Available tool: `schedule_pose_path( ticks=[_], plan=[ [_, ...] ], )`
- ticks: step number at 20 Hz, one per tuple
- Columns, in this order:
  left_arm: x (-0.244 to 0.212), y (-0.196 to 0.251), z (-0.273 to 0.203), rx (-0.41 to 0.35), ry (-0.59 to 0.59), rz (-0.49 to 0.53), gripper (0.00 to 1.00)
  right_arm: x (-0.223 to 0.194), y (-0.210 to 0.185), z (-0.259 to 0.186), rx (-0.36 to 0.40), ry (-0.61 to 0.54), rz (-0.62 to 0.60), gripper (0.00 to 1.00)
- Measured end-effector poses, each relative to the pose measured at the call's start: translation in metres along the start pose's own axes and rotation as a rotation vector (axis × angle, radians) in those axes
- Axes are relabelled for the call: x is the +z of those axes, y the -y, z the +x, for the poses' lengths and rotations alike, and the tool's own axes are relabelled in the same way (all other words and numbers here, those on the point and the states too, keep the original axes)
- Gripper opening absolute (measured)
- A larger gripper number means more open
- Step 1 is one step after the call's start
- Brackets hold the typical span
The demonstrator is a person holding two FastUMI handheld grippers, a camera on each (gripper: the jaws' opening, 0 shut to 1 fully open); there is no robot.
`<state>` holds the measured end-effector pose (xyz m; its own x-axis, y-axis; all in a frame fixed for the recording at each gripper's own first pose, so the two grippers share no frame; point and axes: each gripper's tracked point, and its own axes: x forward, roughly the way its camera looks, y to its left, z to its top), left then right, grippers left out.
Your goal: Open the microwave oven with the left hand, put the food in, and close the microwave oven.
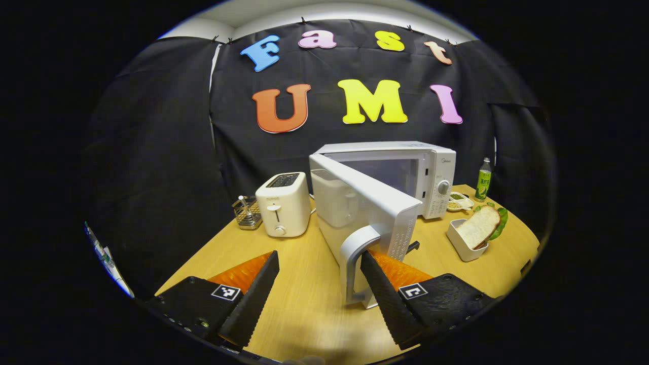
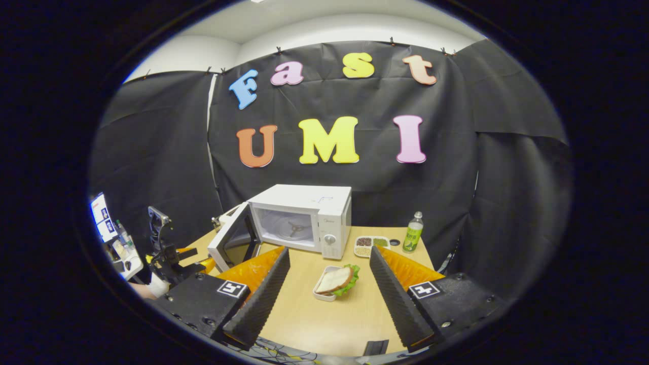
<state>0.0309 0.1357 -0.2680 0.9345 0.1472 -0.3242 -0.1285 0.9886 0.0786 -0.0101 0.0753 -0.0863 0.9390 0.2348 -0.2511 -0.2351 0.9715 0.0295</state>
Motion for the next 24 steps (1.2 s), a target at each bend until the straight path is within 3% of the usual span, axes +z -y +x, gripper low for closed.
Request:
schedule_pose_path(
  ticks=[5,8,9,18,23,24],
  plan=[
    [-0.007,-0.062,-0.015,0.097,-0.016,-0.010,0.97,-0.010,-0.005,0.004,0.002,-0.015,0.000,0.96],
    [-0.005,-0.075,-0.025,0.118,-0.004,-0.005,0.97,-0.016,-0.002,0.016,0.002,-0.028,0.001,1.00],
    [-0.004,-0.073,-0.029,0.111,0.000,-0.007,0.95,-0.018,-0.001,0.022,0.001,-0.035,0.003,0.96],
    [0.030,-0.006,-0.060,-0.025,0.068,-0.049,0.97,-0.101,0.045,0.115,0.022,-0.242,0.107,1.00],
    [0.059,0.036,-0.076,-0.062,0.089,-0.048,0.97,-0.147,0.062,0.182,0.077,-0.382,0.196,0.96],
    [0.065,0.045,-0.077,-0.064,0.088,-0.046,0.97,-0.158,0.063,0.196,0.096,-0.416,0.211,0.87]
  ],
)
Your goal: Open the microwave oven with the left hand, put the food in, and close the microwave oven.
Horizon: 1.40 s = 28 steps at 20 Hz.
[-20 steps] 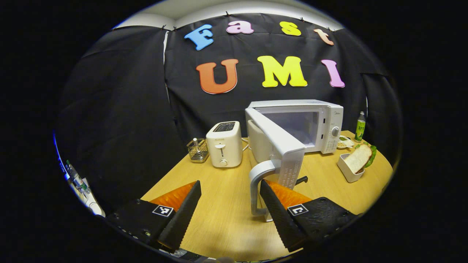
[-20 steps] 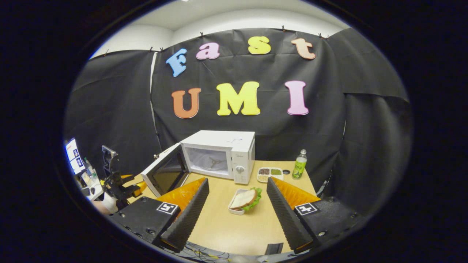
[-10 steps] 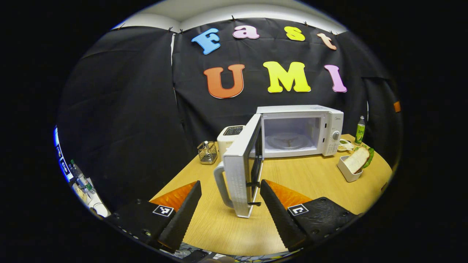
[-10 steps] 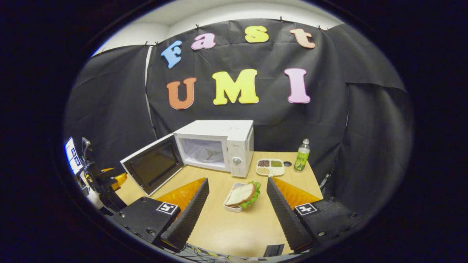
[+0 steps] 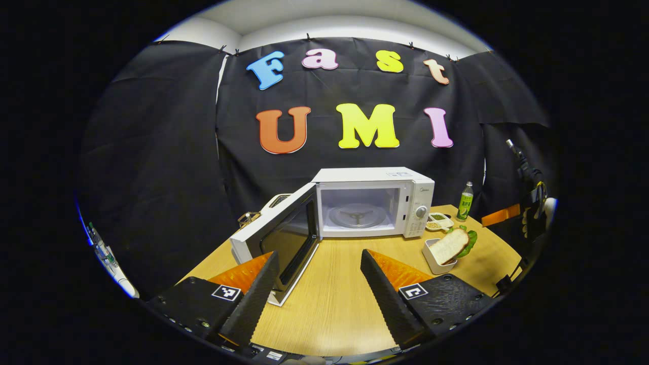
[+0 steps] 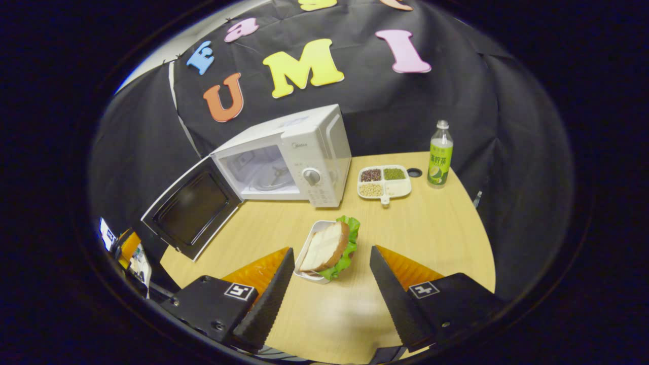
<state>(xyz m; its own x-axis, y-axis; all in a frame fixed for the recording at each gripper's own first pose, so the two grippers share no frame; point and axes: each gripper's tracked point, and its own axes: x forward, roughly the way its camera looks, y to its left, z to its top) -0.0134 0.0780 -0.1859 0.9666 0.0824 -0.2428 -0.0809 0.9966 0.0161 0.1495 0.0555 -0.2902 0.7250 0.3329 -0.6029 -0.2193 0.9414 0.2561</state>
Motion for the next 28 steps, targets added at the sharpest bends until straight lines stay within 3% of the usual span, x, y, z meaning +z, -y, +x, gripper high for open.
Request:
schedule_pose_path(
  ticks=[1,2,3,4,5,8,9,10,14,15,16,17,18,20,21,28],
  plan=[
    [0.004,0.008,0.000,0.004,-0.005,0.002,0.97,-0.001,0.004,0.015,0.017,-0.034,0.022,0.84],
    [0.009,0.013,0.001,0.012,-0.009,0.004,0.97,-0.001,0.007,0.029,0.032,-0.057,0.045,0.95],
    [0.015,0.020,0.002,0.020,-0.009,0.006,0.98,-0.002,0.012,0.043,0.039,-0.089,0.060,0.94],
    [0.019,0.026,0.004,0.032,-0.008,0.010,0.97,-0.005,0.019,0.055,0.042,-0.129,0.074,0.94],
    [0.023,0.030,0.005,0.045,-0.012,0.016,0.97,-0.004,0.020,0.065,0.070,-0.151,0.093,0.82],
    [0.029,0.040,0.009,0.086,-0.027,0.013,0.97,-0.010,0.017,0.084,0.157,-0.245,0.172,0.75],
    [0.029,0.043,0.010,0.101,-0.036,0.015,0.97,-0.012,0.014,0.087,0.188,-0.274,0.206,0.81],
    [0.028,0.046,0.010,0.112,-0.045,0.024,0.97,-0.014,0.011,0.091,0.220,-0.304,0.237,0.67],
    [0.027,0.057,0.006,0.136,-0.069,0.042,0.97,-0.014,0.003,0.091,0.286,-0.365,0.324,0.46],
    [0.027,0.058,0.005,0.142,-0.068,0.037,0.97,-0.014,0.004,0.091,0.285,-0.375,0.329,0.35],
    [0.028,0.059,0.005,0.146,-0.065,0.031,0.97,-0.014,0.001,0.090,0.293,-0.381,0.333,0.46],
    [0.029,0.060,0.005,0.147,-0.061,0.025,0.97,-0.012,0.000,0.088,0.298,-0.384,0.329,0.43],
    [0.028,0.060,0.008,0.147,-0.058,0.022,0.97,-0.011,-0.001,0.086,0.302,-0.383,0.315,0.34],
    [0.029,0.058,0.009,0.144,-0.047,0.018,0.97,-0.005,-0.006,0.080,0.305,-0.368,0.283,0.31],
    [0.029,0.058,0.010,0.137,-0.040,0.013,0.97,0.001,-0.011,0.075,0.308,-0.357,0.266,0.39],
    [0.025,0.035,0.012,0.093,-0.027,0.014,0.97,0.064,-0.072,0.035,0.348,-0.206,0.238,0.39]
  ],
)
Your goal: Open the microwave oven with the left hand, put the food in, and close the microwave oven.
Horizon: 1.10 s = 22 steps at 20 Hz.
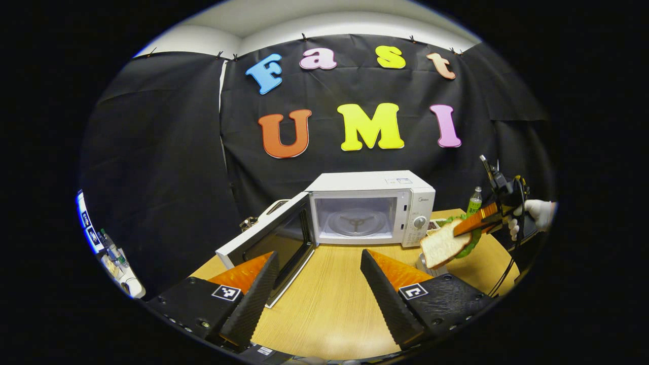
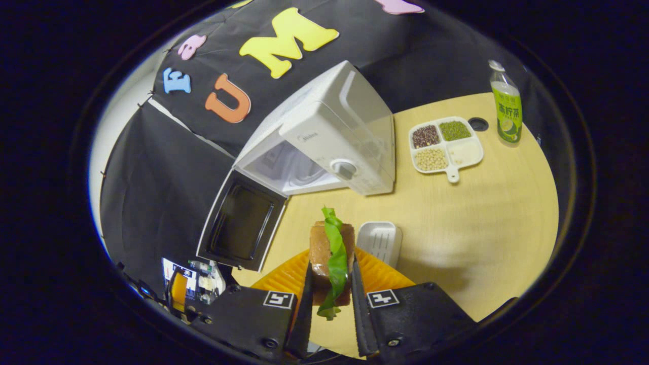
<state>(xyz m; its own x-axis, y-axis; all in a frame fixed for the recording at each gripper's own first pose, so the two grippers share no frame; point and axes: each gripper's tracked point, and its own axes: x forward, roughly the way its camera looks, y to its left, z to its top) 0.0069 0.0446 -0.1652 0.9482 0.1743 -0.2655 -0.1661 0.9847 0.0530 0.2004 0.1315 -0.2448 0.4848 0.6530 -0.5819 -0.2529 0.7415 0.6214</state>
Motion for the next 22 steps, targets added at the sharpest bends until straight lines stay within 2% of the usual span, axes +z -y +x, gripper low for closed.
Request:
schedule_pose_path(
  ticks=[6,11,17,22],
  plan=[
    [-0.009,-0.026,0.002,-0.064,-0.022,0.019,0.97,0.029,-0.085,0.027,0.068,0.180,0.070,0.39],
    [-0.019,-0.048,0.003,-0.117,-0.051,0.044,0.97,0.050,-0.130,0.072,0.070,0.393,0.170,0.39],
    [-0.023,-0.063,0.018,-0.159,-0.067,0.061,0.97,0.063,-0.124,0.160,-0.030,0.578,0.331,0.39],
    [-0.016,-0.065,0.037,-0.180,-0.028,0.055,0.97,0.087,-0.111,0.219,-0.039,0.763,0.432,0.39]
  ],
)
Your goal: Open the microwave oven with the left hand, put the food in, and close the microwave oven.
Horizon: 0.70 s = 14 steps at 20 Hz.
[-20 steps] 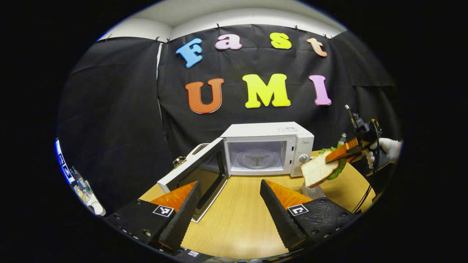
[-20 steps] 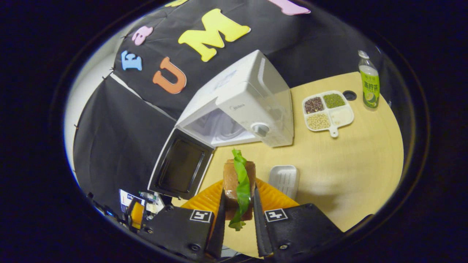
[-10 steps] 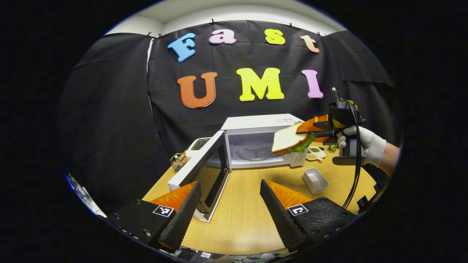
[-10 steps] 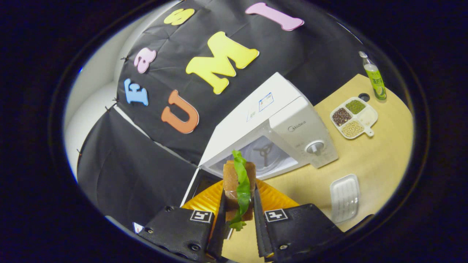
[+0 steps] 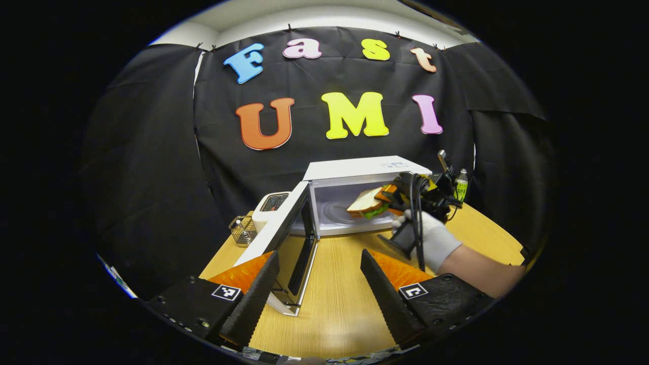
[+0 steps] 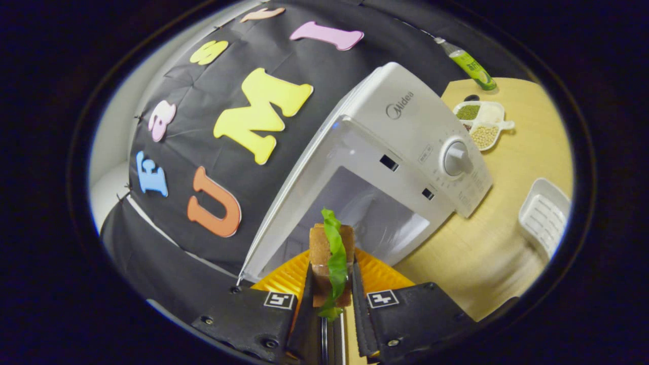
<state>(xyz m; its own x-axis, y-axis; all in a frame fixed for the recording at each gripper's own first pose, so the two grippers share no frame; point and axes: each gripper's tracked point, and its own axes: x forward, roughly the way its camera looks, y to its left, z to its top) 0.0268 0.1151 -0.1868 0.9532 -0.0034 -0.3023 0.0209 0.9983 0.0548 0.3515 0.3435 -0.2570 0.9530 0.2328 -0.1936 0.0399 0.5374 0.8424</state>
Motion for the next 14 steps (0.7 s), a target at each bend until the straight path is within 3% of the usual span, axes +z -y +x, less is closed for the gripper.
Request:
schedule_pose_path(
  ticks=[5,9,10,11,12,13,14],
  plan=[
    [-0.005,-0.006,0.005,-0.003,-0.013,-0.011,0.97,-0.014,-0.003,0.062,-0.003,0.098,0.039,0.39],
    [-0.005,-0.007,0.008,-0.007,-0.018,-0.010,0.98,-0.033,0.003,0.100,-0.032,0.102,-0.003,0.39],
    [-0.006,-0.006,0.009,-0.008,-0.019,-0.008,0.97,-0.035,0.008,0.105,-0.042,0.094,-0.020,0.31],
    [-0.007,-0.005,0.009,-0.009,-0.019,-0.007,0.97,-0.036,0.014,0.106,-0.058,0.101,-0.044,0.31],
    [-0.007,-0.004,0.010,-0.010,-0.018,-0.006,0.97,-0.036,0.017,0.107,-0.065,0.112,-0.067,0.40],
    [-0.008,-0.004,0.010,-0.009,-0.019,-0.009,0.97,-0.034,0.021,0.108,-0.086,0.126,-0.129,0.34],
    [-0.008,-0.004,0.010,-0.011,-0.017,-0.014,0.97,-0.033,0.025,0.109,-0.102,0.131,-0.180,0.43]
  ],
)
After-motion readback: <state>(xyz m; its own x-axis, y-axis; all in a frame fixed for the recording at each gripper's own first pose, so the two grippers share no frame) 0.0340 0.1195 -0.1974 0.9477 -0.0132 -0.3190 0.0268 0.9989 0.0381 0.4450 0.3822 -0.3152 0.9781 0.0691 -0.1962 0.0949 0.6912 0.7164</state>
